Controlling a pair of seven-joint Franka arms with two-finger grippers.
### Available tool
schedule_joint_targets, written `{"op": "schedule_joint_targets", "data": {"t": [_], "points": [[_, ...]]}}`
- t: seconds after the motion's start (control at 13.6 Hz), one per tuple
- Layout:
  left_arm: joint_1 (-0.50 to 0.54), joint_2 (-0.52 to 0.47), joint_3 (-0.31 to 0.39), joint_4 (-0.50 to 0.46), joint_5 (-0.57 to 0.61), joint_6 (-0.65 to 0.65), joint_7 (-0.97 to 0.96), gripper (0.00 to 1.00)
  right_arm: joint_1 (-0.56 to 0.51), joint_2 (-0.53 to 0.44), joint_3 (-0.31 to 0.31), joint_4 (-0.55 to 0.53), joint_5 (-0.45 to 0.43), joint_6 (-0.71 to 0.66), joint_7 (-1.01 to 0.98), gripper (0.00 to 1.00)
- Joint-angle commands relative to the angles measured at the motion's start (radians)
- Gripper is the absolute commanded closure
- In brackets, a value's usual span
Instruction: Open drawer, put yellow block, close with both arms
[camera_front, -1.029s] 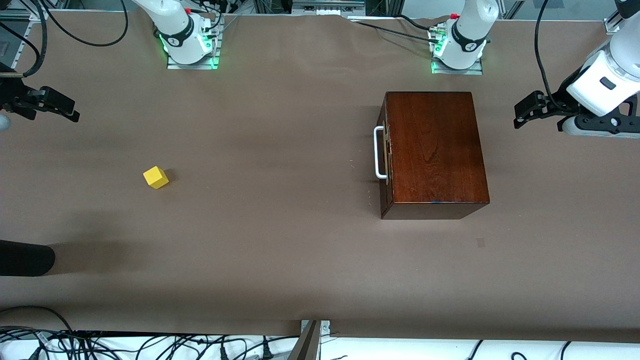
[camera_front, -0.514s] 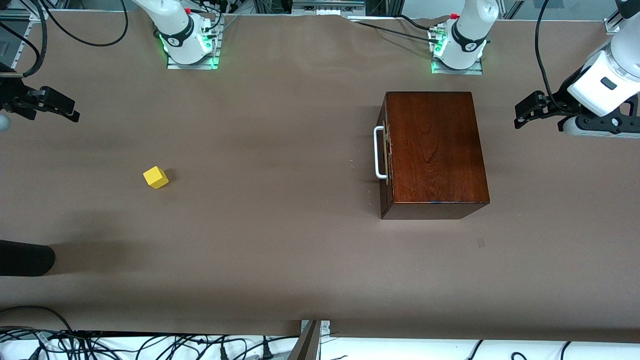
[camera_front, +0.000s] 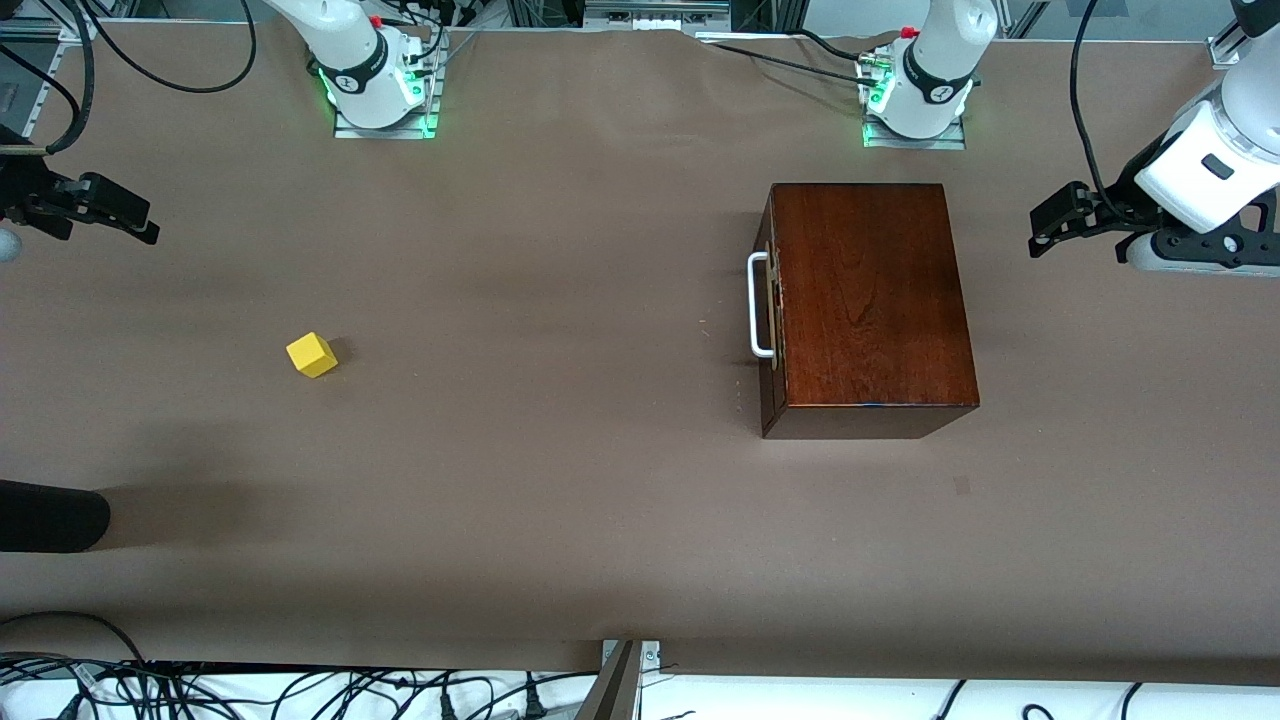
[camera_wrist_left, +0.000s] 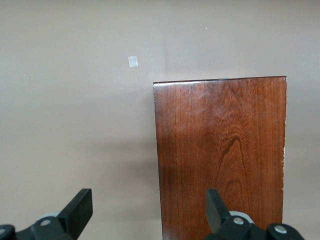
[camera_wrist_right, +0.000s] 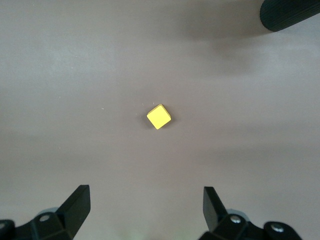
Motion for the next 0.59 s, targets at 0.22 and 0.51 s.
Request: {"op": "schedule_joint_targets", "data": {"t": [0.22, 0.51], "points": [[0.003, -0.007, -0.005, 0.019, -0.004, -0.012, -0.003, 0.0, -0.003, 0.008, 0.002, 0.025, -0.003, -0.02, 0.011, 0.0], [-0.008, -0.004, -0.01, 0.022, -0.004, -0.006, -0.003, 0.0, -0.003, 0.008, 0.002, 0.025, -0.003, -0.02, 0.013, 0.0]]}}
